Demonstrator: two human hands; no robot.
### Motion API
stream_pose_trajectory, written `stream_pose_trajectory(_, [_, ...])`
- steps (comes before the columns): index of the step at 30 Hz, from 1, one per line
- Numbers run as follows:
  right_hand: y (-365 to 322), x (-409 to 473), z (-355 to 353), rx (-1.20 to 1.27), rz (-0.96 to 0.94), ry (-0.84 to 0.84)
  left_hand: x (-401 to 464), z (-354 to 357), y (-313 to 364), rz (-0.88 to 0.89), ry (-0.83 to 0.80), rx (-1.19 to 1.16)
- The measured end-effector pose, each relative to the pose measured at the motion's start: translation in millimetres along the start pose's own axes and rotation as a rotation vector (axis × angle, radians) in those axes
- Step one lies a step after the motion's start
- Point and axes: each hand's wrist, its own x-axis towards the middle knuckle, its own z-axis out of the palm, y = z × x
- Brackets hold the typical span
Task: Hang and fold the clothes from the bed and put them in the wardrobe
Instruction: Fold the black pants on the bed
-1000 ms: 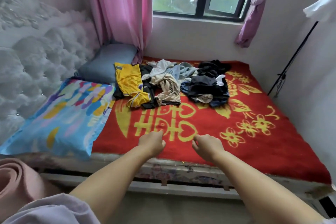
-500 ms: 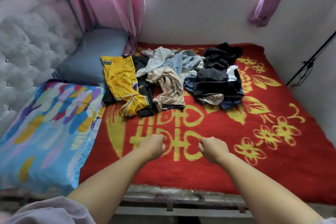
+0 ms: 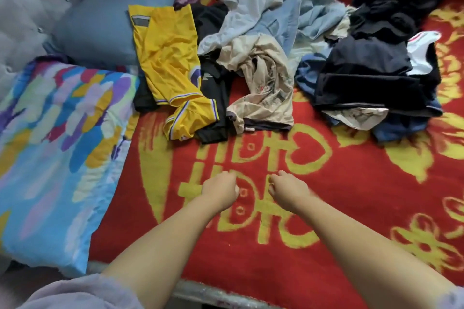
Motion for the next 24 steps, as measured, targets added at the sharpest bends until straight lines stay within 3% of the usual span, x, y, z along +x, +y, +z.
stream_pose_trajectory(6, [-17.7, 127.5, 55.0, 0.086, 0.088, 0.062, 122.1, 25.1, -53.3, 0.018, 0.182, 0.180])
stream_pose_trajectory(8, [-9.9, 149.0, 91.5, 0.024, 0.125, -0.015, 160.2, 36.5, -67.1, 0.056, 0.201, 0.279])
stream_pose_trajectory(12, [5.5, 164.5, 131.2, -0.004, 0.090, 0.017, 219.8, 46.1, -86.8, -0.026, 0.282, 0.401])
stream_pose_trajectory(15, [6.3, 165.7, 137.0, -0.031, 0.080, 0.030, 246.1, 31.6, -94.9, -0.045, 0.365, 0.359])
stream_pose_trajectory(18, [8.2, 164.2, 137.0, -0.014, 0.084, -0.035, 254.8, 8.0, -105.1, -0.076, 0.333, 0.192])
stream_pose_trajectory(24, [-1.1, 165.8, 100.0, 0.029, 0.136, -0.230, 189.8, -18.6, -77.7, -0.011, 0.305, 0.003])
